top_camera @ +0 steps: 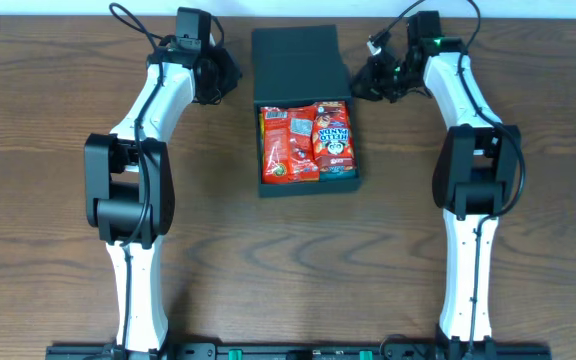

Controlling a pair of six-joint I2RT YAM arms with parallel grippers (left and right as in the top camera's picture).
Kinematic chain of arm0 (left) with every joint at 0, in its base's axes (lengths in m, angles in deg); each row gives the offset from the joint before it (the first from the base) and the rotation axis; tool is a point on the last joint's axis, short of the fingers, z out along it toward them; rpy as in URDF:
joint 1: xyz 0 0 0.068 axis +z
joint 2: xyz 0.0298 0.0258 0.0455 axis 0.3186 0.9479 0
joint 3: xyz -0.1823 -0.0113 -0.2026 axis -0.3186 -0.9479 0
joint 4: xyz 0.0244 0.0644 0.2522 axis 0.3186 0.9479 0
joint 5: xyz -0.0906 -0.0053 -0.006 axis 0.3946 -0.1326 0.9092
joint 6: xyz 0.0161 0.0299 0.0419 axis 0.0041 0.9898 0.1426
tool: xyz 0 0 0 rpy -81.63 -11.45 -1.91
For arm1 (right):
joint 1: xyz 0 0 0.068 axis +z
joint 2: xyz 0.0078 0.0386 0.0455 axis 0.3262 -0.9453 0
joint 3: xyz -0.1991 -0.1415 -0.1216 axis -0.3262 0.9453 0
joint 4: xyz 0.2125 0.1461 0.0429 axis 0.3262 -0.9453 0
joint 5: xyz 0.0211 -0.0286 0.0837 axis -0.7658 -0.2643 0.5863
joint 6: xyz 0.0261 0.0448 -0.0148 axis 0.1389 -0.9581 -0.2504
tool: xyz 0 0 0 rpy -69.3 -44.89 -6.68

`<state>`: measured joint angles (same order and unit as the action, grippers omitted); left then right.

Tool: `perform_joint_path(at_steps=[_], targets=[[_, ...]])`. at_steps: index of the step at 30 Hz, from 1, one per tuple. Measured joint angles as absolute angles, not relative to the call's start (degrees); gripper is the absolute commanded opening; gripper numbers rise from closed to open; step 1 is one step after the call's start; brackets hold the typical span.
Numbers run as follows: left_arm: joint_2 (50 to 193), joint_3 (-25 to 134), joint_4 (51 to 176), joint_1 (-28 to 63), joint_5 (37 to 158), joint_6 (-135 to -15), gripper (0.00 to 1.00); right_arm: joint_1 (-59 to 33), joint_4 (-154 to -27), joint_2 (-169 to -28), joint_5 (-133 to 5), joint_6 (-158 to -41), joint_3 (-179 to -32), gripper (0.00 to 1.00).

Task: Pack container
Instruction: 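Move both grippers to the raised lid's sides and grip its edges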

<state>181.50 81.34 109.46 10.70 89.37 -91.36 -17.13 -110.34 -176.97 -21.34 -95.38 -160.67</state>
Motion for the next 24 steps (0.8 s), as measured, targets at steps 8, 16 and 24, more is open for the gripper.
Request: perform_joint_path(at_steps=[8,16,24], targets=[[181.5,81.34,110.27,12.23,89.52,-91.36,0.06,-19.51,-108.96,-176.95,-16.91,-95.86,-160.67,0.02],[181.5,81.34,119.67,12.64,90.66,-92.89,0.06,-19.55,-122.03,-176.95,-21.54,-95.21,-160.67,0.02],[181.5,81.34,121.39,12.03,93.19,-92.89,0.06,-17.91,-141.88,-176.97,-30.19,-85.44,-160.65,0.02]])
